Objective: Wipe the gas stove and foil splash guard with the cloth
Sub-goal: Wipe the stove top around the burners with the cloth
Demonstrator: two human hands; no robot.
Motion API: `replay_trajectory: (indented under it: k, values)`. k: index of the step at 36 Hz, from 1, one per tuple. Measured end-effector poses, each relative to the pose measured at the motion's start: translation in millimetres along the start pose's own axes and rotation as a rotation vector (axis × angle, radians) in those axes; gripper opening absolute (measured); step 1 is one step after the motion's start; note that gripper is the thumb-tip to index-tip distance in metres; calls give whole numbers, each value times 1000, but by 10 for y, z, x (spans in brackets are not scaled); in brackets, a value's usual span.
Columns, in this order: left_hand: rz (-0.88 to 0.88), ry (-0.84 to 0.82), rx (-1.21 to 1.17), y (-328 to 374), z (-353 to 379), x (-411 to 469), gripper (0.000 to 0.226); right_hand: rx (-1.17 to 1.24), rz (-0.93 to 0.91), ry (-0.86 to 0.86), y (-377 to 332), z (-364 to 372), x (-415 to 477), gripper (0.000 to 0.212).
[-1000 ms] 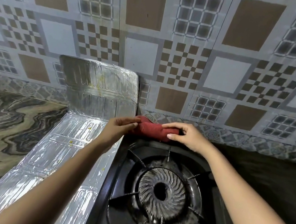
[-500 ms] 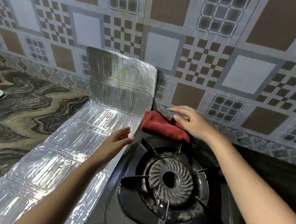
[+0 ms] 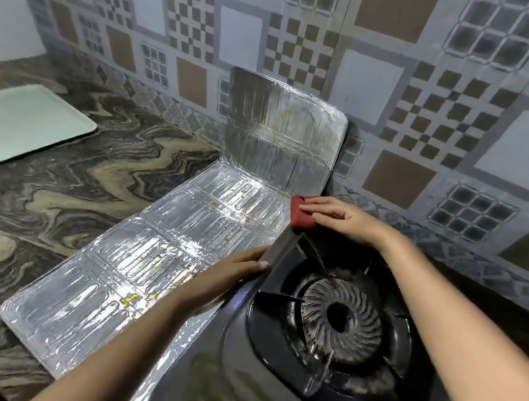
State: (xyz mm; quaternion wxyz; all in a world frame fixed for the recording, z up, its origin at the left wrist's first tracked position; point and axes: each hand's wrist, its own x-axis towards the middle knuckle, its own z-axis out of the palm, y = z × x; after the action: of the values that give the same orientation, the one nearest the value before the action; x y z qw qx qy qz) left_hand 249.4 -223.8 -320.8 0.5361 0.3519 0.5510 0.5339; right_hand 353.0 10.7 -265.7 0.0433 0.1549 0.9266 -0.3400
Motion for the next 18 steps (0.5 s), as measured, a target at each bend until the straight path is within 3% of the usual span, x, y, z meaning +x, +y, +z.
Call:
replay_trajectory:
  k: [10, 18]
  values:
    - [34, 31, 12, -32, 13, -28, 45, 50, -106, -166, -269, 99, 134, 31]
    - [52, 63, -64, -119, -1, -19, 46, 158, -69, -228, -285, 82, 211, 35]
